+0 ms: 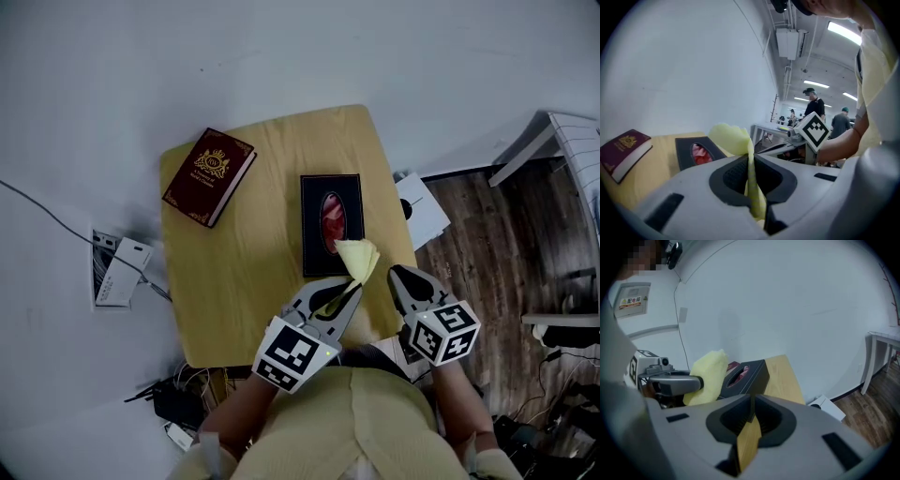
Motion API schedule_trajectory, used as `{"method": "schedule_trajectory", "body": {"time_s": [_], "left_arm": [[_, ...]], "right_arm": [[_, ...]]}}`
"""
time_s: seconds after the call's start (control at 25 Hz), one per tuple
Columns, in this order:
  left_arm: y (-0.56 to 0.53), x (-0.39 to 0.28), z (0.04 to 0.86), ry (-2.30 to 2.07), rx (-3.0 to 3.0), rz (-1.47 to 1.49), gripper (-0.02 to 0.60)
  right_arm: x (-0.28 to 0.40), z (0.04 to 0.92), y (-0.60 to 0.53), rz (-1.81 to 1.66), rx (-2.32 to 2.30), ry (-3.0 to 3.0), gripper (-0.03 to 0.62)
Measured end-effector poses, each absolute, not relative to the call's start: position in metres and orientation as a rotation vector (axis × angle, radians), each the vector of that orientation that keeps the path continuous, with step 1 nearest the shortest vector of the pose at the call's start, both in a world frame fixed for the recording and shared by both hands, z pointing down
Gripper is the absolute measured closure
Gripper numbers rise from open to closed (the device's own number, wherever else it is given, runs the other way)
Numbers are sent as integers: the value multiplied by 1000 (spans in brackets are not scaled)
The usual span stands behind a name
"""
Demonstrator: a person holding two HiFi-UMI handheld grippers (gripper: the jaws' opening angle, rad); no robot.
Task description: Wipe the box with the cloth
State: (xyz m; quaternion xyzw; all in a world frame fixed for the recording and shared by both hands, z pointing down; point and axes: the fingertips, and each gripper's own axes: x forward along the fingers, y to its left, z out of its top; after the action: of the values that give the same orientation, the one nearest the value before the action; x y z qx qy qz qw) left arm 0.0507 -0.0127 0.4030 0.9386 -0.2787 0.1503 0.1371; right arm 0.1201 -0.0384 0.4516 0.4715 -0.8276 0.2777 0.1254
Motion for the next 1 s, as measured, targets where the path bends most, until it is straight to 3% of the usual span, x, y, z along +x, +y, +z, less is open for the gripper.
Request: {"method": "schedule_trajectory", "body": {"time_s": [0.36, 0.44, 0.52, 0.84, 1.0], "left_arm": [[-45, -42, 424, -1282, 2445, 470, 552], [-46, -50, 427, -1325, 2404, 468, 552], [-46, -54, 429, -1352, 2386, 479, 552], [-47, -53, 433, -1365, 2378, 507, 552], [-48, -54, 435, -1364, 2367, 510, 552]], "right_arm": [[80, 448, -51, 743, 1092, -2523, 540], [72, 450, -51, 768, 1022, -2540, 463], [66, 452, -52, 794, 970, -2549, 433], [57, 461, -54, 776, 909, -2514, 430], [59, 461, -56, 789, 912, -2504, 465]]}}
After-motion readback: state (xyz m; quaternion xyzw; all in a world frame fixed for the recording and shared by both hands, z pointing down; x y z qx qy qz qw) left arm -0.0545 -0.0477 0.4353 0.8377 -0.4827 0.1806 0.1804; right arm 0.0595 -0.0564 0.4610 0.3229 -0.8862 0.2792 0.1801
